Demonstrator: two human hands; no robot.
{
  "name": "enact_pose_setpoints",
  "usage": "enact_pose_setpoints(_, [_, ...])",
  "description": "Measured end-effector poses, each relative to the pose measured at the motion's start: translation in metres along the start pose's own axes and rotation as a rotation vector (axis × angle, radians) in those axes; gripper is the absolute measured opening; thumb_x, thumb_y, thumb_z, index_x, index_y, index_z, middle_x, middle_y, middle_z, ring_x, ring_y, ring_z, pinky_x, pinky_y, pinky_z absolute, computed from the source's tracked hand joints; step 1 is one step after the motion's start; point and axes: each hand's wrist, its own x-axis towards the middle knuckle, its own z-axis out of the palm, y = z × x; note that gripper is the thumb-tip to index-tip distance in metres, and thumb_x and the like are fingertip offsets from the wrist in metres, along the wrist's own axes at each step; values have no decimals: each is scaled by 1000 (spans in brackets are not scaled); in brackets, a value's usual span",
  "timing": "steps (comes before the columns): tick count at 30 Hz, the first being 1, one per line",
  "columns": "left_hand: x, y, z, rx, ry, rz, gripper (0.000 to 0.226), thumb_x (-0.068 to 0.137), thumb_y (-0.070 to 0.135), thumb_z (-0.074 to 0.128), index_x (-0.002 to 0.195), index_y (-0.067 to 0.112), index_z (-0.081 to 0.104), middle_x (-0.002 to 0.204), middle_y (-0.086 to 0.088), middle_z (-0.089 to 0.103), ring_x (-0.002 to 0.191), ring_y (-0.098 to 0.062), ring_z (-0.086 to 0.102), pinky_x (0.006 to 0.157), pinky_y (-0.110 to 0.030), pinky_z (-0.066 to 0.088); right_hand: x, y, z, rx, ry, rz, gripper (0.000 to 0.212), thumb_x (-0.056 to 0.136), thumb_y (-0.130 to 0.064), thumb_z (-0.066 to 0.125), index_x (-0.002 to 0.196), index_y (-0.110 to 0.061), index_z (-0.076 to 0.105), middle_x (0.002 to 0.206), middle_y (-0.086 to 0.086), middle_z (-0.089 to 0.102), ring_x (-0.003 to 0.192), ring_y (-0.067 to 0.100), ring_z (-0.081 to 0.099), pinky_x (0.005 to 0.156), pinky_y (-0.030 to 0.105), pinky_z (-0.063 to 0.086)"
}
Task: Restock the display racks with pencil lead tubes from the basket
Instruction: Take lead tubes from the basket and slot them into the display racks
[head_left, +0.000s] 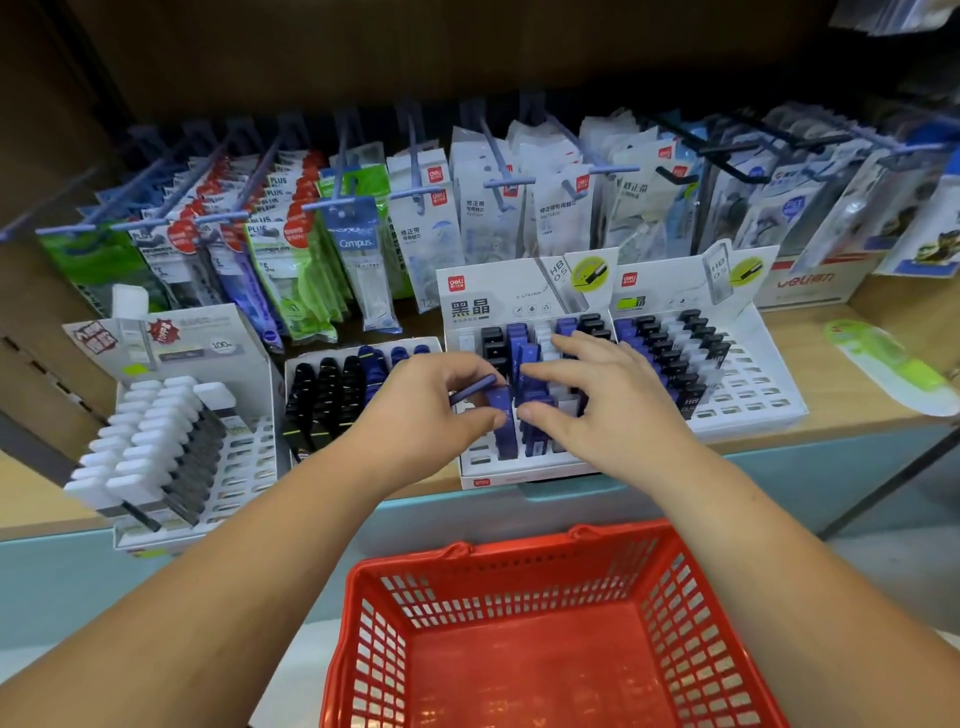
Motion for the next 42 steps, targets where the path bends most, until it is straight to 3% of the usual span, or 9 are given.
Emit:
enact_pose_setpoints(4, [1,1,0,-85,-5,-55,16,84,11,84,95,13,72,72,9,66,50,7,53,53,-5,37,-1,0,0,80,42,14,56,81,-50,82,133,-35,68,148,-2,56,143,14,43,122,52,26])
enact_pose_setpoints(10, [3,4,-6,-58,-90,-45,11,84,10,84,88,11,74,58,12,58,42,4,44,47,-7,34,-1,-3,0,164,75,20,46,79,-47,84,123,-36,74,142,-3,60,137,15,48,119,56,30])
enact_pose_setpoints(16, [1,-10,9,43,-160,-92,14,81,20,88,82,24,75,73,0,72,63,-9,63,66,-31,55,-2,-6,-3,196,68,19,36,79,-40,84,114,-37,77,140,-4,61,137,14,48,118,58,29])
enact_pose_setpoints(21, [1,2,-6,-340,-50,-295,14,92,15,75,103,15,66,73,-1,60,55,-13,48,45,-25,33,-2,-10,-4,195,99,16,33,79,-51,75,109,-38,78,136,-10,62,134,11,49,118,58,29])
enact_pose_setpoints(23, [0,9,-13,-667,-129,-410,8,99,6,58,104,6,65,73,-7,53,52,-15,36,48,-27,16,-1,-14,-3,264,121,4,29,83,-47,77,110,-38,77,131,-15,62,131,7,50,117,53,32])
enact_pose_setpoints(27, [-9,15,-18,-901,-325,-442,32,105,13,45,90,4,71,76,-13,54,52,-14,35,46,-26,13,4,-32,2,314,109,-91,31,85,-55,64,108,-38,77,113,-30,61,125,3,57,113,48,38])
enact_pose_setpoints(31, [-12,17,-23,-940,-377,-485,35,107,28,43,97,7,69,72,-8,51,51,-12,31,45,-24,13,5,-39,-4,497,32,-4,3,90,-27,77,90,-30,76,109,-22,67,114,-9,59,99,8,36])
enact_pose_setpoints(36, [-11,9,-23,-882,-201,-515,32,109,32,43,110,6,62,74,-14,60,51,-16,43,41,-23,28,3,-38,-10,508,-19,90,14,93,-20,73,82,-27,69,127,-10,65,124,3,56,111,27,36])
enact_pose_setpoints(42, [-8,17,-14,-811,19,-449,14,104,16,60,94,7,64,75,-15,64,53,-17,52,45,-26,43,-2,-25,-11,407,44,54,8,92,-24,72,86,-29,69,111,-27,61,122,9,57,114,45,38])
